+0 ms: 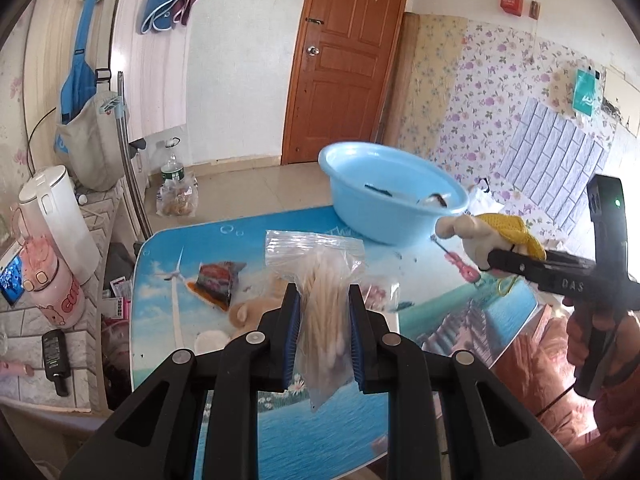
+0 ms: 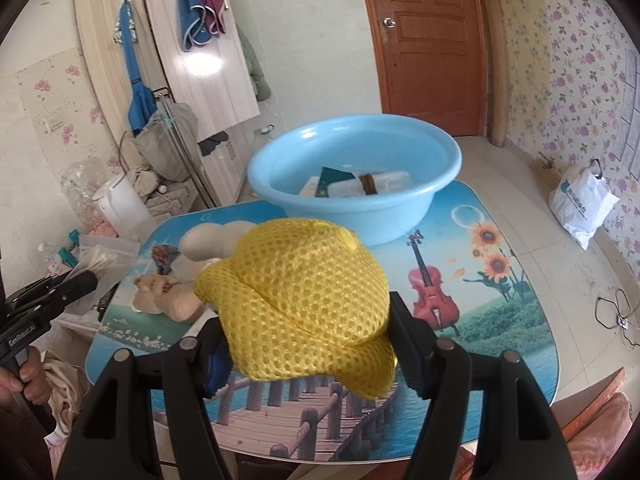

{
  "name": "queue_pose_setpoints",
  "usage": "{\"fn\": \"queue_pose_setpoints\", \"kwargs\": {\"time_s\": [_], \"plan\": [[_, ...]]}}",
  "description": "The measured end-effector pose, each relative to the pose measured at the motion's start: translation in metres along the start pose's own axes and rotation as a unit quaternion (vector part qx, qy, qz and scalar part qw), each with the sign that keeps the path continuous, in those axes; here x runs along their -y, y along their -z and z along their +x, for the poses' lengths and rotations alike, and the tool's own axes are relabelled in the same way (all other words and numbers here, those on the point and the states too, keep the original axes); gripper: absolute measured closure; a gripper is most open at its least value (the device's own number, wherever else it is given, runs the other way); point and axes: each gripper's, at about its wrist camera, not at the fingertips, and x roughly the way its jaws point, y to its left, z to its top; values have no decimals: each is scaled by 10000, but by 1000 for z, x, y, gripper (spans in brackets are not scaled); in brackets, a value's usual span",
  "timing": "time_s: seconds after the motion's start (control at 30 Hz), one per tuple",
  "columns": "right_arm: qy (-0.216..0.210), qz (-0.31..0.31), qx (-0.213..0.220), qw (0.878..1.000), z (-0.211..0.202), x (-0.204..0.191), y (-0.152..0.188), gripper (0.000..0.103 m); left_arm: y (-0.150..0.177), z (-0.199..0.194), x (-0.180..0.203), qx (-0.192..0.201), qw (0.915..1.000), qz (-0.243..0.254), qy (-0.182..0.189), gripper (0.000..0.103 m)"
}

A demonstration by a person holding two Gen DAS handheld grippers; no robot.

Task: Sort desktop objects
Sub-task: 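Carry swab bag and yellow cap over the basin and open both tools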

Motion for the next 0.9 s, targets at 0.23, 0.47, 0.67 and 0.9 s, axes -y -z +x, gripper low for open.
{"fn": "queue_pose_setpoints", "kwargs": {"time_s": [0.23,0.47,0.67,0.9], "plan": [[-382,-145,305,9987,-19,-7,-16,36,-22,1,8,40,9999,59,-88,82],[-297,-241,440,9983,-13,4,-41,36,-54,19,16,103,9999,65,94,82],[-203,-229,469,9984,9,25,-66,36,-83,52,33,131,9992,237,294,82],[-94,-199,470,9987,32,46,-89,36,-107,89,50,65,9980,374,511,82]]}}
